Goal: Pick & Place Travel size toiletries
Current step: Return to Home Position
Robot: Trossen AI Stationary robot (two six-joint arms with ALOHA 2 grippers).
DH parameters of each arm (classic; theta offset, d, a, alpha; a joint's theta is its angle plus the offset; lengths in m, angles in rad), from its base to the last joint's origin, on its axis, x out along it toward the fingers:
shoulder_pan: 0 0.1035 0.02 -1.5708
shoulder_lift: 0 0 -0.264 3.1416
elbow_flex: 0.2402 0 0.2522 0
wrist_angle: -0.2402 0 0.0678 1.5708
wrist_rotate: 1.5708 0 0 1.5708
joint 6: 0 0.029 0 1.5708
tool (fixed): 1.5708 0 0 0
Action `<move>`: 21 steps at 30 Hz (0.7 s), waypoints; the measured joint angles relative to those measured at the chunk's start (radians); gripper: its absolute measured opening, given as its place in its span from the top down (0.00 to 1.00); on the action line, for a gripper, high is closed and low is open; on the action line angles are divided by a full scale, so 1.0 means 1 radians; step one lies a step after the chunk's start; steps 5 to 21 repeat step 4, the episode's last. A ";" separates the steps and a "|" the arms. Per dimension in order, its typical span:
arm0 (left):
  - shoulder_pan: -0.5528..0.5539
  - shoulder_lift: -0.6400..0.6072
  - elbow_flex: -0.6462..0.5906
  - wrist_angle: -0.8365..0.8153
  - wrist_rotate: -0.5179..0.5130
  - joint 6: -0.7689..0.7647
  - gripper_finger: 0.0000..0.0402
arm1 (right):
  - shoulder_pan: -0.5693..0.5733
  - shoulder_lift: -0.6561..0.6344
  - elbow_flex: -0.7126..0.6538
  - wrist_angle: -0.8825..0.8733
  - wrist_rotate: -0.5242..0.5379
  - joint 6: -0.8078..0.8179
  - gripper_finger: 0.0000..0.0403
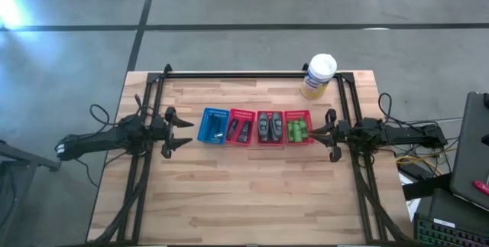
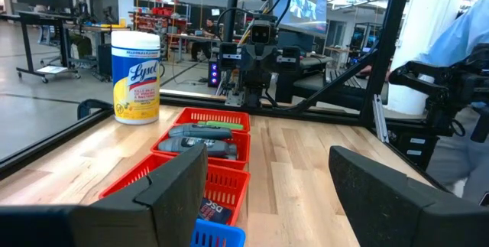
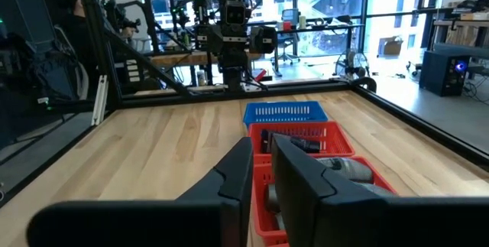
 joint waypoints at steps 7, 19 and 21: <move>0.000 0.000 0.000 0.000 0.000 0.000 0.30 | 0.000 0.000 0.000 0.000 0.000 0.000 0.90; 0.000 0.000 0.000 0.000 0.000 0.000 0.30 | 0.000 0.000 0.000 0.000 0.000 0.000 0.90; 0.000 0.000 0.000 0.000 0.000 0.000 0.30 | 0.000 0.000 0.000 0.000 0.000 0.000 0.90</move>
